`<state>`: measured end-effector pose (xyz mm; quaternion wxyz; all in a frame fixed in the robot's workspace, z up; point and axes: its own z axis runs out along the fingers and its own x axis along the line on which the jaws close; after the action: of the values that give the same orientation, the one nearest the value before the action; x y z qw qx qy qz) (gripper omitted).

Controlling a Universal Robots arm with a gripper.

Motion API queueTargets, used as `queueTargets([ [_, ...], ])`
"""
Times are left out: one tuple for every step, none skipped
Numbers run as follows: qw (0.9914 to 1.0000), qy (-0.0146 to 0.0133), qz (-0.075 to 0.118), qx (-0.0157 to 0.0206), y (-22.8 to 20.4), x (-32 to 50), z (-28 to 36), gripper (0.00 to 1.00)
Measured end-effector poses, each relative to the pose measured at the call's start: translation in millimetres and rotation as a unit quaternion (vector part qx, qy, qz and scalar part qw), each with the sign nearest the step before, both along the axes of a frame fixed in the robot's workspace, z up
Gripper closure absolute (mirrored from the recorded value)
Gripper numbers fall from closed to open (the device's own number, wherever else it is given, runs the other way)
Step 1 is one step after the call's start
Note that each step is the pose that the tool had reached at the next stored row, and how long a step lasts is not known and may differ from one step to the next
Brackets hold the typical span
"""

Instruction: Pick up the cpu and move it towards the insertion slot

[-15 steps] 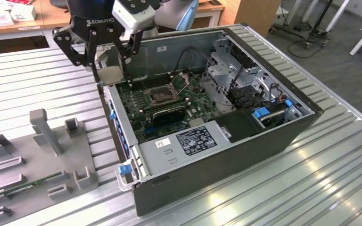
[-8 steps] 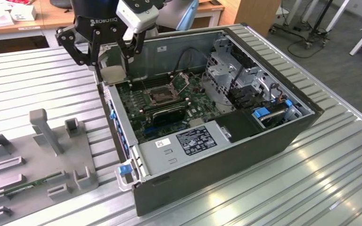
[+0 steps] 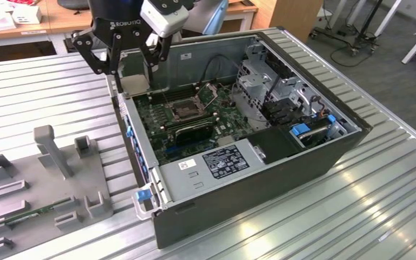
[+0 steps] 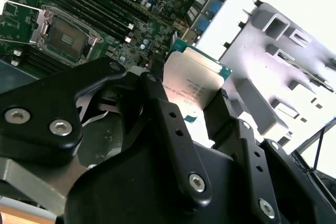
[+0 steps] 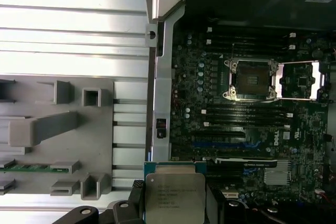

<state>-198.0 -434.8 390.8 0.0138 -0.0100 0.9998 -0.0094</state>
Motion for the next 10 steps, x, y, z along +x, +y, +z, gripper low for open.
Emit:
queueTargets([
  [1.00000,0.0000,0.000,0.0000,0.0,1.1,0.0,0.45],
  [1.00000,0.0000,0.000,0.0000,0.0,2.4,0.0,0.45],
  [1.00000,0.0000,0.000,0.0000,0.0,3.7,0.0,0.45],
  [1.00000,0.0000,0.000,0.0000,0.0,5.2,0.0,0.45],
  [1.00000,0.0000,0.000,0.0000,0.1,6.8,0.0,0.45],
  [1.00000,0.0000,0.000,0.0000,0.1,8.6,0.0,0.45],
  [1.00000,0.0000,0.000,0.0000,0.1,10.7,-0.1,0.45],
  [1.00000,0.0000,0.000,0.0000,0.2,12.7,-0.1,0.45],
  [1.00000,0.0000,0.000,0.0000,0.2,15.0,-0.1,0.45],
  [1.00000,0.0000,0.000,0.0000,0.2,17.3,-0.1,0.45],
])
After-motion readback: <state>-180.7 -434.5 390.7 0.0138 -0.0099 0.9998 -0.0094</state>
